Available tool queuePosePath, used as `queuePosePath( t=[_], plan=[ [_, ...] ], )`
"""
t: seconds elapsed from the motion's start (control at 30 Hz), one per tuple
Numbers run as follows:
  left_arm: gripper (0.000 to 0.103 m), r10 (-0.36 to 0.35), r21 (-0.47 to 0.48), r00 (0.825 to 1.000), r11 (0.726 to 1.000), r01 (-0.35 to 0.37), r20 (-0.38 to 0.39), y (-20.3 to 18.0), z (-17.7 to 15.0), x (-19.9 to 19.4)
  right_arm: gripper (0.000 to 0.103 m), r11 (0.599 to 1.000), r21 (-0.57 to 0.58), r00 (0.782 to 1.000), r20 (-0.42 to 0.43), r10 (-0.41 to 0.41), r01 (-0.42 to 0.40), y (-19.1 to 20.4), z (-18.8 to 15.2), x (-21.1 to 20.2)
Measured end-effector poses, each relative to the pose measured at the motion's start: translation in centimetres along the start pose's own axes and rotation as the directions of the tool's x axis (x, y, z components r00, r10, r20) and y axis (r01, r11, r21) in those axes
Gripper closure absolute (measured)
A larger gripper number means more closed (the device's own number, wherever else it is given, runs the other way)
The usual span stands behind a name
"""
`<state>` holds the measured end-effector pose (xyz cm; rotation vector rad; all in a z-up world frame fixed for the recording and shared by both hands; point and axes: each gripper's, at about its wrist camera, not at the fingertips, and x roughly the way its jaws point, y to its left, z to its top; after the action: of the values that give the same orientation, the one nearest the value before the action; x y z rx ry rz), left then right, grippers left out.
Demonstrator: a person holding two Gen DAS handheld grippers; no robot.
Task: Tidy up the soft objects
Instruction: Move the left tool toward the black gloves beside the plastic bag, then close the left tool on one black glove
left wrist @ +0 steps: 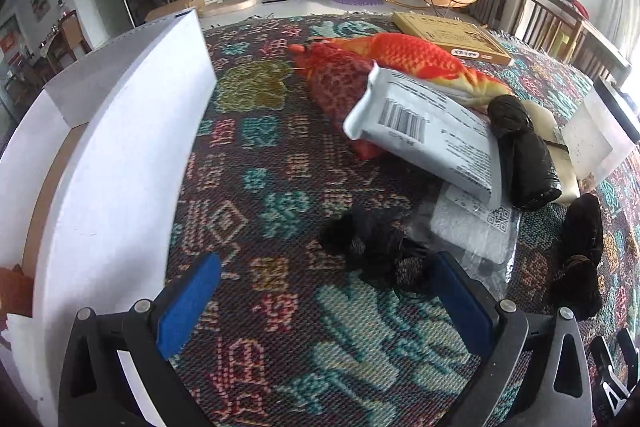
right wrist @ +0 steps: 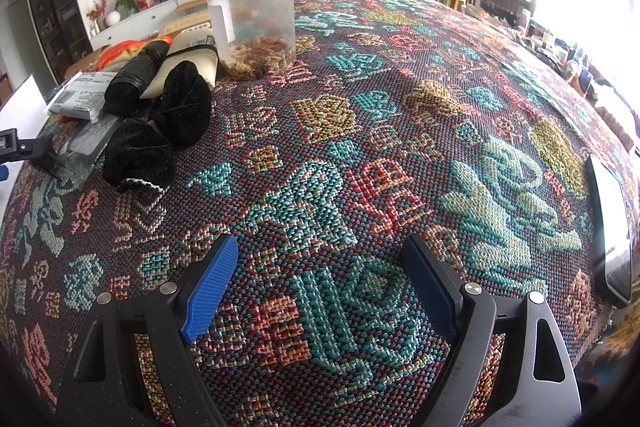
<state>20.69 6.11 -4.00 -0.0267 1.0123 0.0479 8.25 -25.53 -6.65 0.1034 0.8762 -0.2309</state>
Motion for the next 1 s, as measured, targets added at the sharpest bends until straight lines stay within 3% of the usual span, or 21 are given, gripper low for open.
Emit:
queuePosePath(
  t=[0.07, 0.13, 0.2, 0.27, 0.4, 0.5, 0.57, 0.67, 0.77, 0.83, 1.0],
  plan=[
    [0.0, -0.012, -0.018, 1.0, 1.0, 0.012, 0.001, 0.8, -0.3, -0.4, 0.017, 1.0, 0.0, 1.0, 0.0, 0.0, 0.0, 0.0, 0.0, 0.0],
    [0.0, -0.11, -0.048, 0.994, 0.993, 0.109, -0.007, 1.1, -0.5, -0.4, 0.017, 1.0, 0.0, 1.0, 0.0, 0.0, 0.0, 0.0, 0.0, 0.0],
    [0.0, -0.246, -0.095, 0.969, 0.965, 0.243, -0.019, 1.1, -0.6, 0.0, 0.017, 1.0, 0.0, 1.0, 0.0, 0.0, 0.0, 0.0, 0.0, 0.0],
    [0.0, -0.309, -0.145, 0.95, 0.943, 0.298, -0.055, 0.4, -0.6, 0.8, 0.017, 1.0, 0.0, 1.0, 0.0, 0.0, 0.0, 0.0, 0.0, 0.0],
    [0.0, -0.255, -0.119, 0.965, 0.962, 0.246, -0.065, -1.4, -1.3, 1.4, 0.017, 1.0, 0.0, 1.0, 0.0, 0.0, 0.0, 0.0, 0.0, 0.0],
    [0.0, -0.245, -0.114, 0.966, 0.965, 0.236, -0.078, -2.5, -2.0, 2.5, 0.017, 1.0, 0.0, 1.0, 0.0, 0.0, 0.0, 0.0, 0.0, 0.0],
    [0.0, -0.189, -0.073, 0.981, 0.98, 0.186, -0.041, -3.8, -2.2, 2.6, 0.017, 1.0, 0.001, 1.0, 0.0, 0.001, -0.001, -0.1, 0.0, 0.0],
    [0.001, -0.154, 0.009, 0.987, 0.988, 0.155, -0.043, -5.6, -2.3, 2.9, 0.017, 1.0, 0.0, 1.0, 0.0, 0.0, 0.0, 0.0, 0.0, 0.0],
    [0.026, -0.124, 0.055, 0.992, 0.991, 0.124, -0.012, -5.7, -2.6, 2.2, 0.017, 1.0, 0.0, 1.0, 0.0, 0.0, 0.0, 0.0, 0.0, 0.0],
    [0.038, -0.165, 0.034, 0.986, 0.986, 0.165, -0.006, -4.5, -2.8, 1.8, 0.017, 1.0, 0.0, 1.0, 0.0, -0.001, 0.001, 0.0, 0.0, 0.0],
    [0.044, -0.198, 0.011, 0.98, 0.98, 0.198, 0.021, -2.1, -4.2, -0.5, 0.016, 1.0, 0.001, 1.0, 0.0, 0.0, 0.0, 0.0, 0.0, 0.0]
  ],
)
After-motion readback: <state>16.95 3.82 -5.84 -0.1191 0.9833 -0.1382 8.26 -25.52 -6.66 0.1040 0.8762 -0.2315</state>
